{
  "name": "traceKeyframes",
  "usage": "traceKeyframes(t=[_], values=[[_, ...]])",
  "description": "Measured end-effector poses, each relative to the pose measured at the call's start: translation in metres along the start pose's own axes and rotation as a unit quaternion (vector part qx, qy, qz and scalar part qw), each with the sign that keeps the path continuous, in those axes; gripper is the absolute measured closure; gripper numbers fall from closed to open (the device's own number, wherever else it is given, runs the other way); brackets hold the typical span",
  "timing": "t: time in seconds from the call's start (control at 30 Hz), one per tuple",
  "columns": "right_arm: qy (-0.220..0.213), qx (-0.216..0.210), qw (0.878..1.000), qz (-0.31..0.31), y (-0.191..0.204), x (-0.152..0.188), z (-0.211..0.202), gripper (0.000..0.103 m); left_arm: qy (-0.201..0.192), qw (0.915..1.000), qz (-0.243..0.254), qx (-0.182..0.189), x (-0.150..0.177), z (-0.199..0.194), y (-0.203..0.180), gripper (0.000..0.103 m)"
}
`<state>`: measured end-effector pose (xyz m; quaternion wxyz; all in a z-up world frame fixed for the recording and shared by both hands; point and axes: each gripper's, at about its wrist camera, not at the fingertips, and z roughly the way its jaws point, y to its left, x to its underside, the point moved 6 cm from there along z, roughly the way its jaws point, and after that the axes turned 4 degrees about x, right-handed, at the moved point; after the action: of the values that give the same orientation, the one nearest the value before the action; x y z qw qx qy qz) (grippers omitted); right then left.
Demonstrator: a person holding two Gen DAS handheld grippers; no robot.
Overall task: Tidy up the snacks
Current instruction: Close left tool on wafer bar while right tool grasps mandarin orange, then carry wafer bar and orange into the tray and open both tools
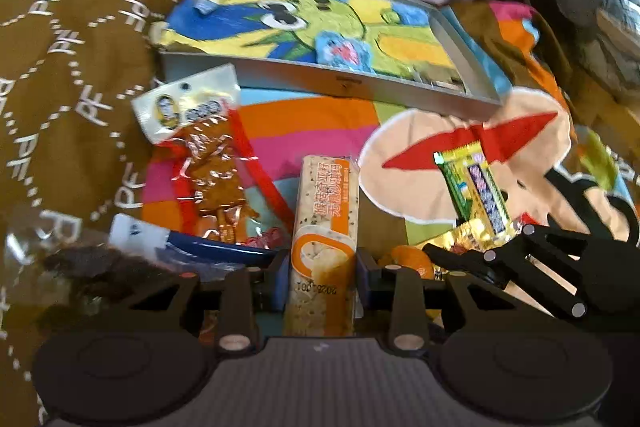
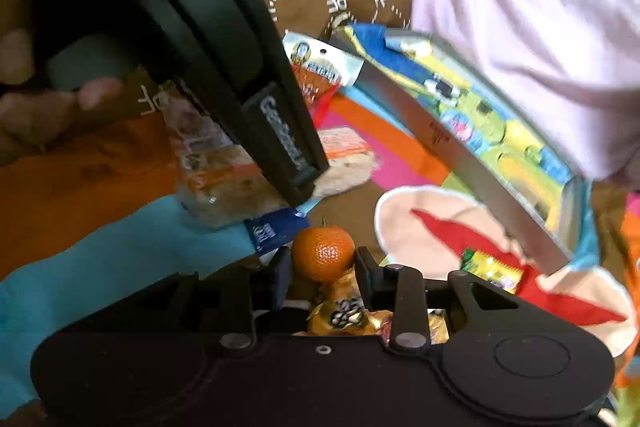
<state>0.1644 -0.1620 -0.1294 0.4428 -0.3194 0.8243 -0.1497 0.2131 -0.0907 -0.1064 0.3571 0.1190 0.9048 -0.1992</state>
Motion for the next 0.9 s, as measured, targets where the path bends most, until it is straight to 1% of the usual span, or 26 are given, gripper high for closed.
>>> traceKeyframes(t=[0.2,0.33,0.47,0.63,0.73,0.83,0.9], values=[[-0.03,0.04,0.999,-0.022,-0.003,-0.006,-0.009,0.067,-0.034,0.9991,-0.023,-0.005,-0.002,-0.019,-0.003,0.067],[-0.05,0.072,0.996,-0.001,-0.019,-0.011,-0.008,0.067,-0.057,0.9976,-0.036,-0.016,-0.015,-0.023,-0.003,0.067],[-0.068,0.099,0.992,0.047,-0.045,-0.012,0.001,0.067,-0.084,0.995,-0.037,-0.039,-0.041,-0.026,-0.003,0.067],[-0.095,0.149,0.979,0.102,-0.083,-0.022,0.018,0.067,-0.11,0.9913,-0.031,-0.066,-0.085,-0.02,-0.004,0.067],[-0.11,0.174,0.97,0.132,-0.104,-0.03,0.026,0.067,-0.123,0.9891,-0.033,-0.074,-0.112,-0.01,-0.003,0.067],[-0.124,0.188,0.961,0.16,-0.124,-0.033,0.031,0.067,-0.133,0.9869,-0.042,-0.081,-0.135,0.005,-0.002,0.067],[-0.129,0.193,0.958,0.171,-0.131,-0.033,0.034,0.067,-0.139,0.9856,-0.033,-0.091,-0.146,0.017,-0.004,0.067]])
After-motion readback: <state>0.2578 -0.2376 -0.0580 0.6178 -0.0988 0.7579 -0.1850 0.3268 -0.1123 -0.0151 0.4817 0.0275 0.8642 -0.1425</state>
